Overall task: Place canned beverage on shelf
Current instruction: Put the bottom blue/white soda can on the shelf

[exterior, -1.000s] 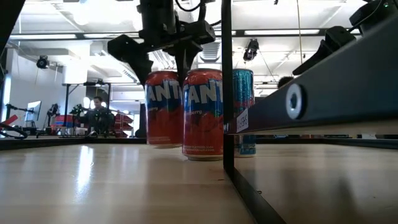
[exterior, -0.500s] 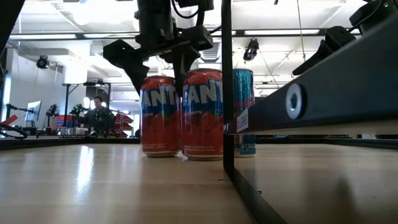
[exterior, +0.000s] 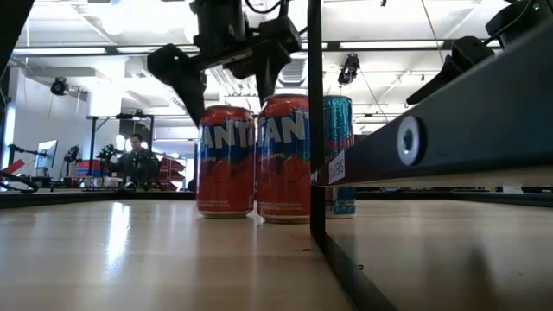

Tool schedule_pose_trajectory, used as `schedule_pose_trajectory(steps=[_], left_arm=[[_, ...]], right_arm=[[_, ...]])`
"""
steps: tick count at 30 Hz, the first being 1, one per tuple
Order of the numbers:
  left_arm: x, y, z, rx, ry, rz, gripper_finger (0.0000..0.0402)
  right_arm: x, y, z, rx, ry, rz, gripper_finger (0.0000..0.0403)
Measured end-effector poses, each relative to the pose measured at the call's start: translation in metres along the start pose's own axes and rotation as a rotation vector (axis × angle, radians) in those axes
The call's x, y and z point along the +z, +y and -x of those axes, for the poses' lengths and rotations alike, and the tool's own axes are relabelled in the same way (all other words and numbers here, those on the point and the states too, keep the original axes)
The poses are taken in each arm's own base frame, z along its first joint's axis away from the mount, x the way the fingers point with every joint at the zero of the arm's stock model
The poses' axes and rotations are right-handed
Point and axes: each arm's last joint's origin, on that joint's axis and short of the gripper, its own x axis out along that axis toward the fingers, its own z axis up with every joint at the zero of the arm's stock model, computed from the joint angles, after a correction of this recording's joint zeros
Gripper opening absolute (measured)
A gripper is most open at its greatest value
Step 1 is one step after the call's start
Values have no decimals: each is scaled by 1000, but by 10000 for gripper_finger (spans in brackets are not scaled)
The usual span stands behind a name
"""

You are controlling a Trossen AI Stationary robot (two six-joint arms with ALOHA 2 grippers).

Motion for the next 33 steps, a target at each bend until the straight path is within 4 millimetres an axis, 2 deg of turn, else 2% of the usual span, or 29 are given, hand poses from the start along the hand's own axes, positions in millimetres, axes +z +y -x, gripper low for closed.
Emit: schedule_pose_trajectory(steps=[8, 16, 21, 24, 28, 33], left_arm=[[2, -5, 25, -8, -2, 0, 399], [3, -2, 69, 41, -49, 3, 400], [1, 5, 93, 98, -63, 86, 400], [-1, 6, 96, 94, -85, 125, 400], [-6, 15, 87, 146, -95, 156, 400], [-18, 40, 78, 220, -54, 205, 400]], right_arm=[[0, 0, 0, 1, 0, 0, 400], [0, 0, 0, 0, 0, 0, 400], [0, 0, 0, 0, 0, 0, 400], [0, 0, 0, 0, 0, 0, 400], [0, 0, 0, 0, 0, 0, 400], [0, 0, 0, 0, 0, 0, 400]])
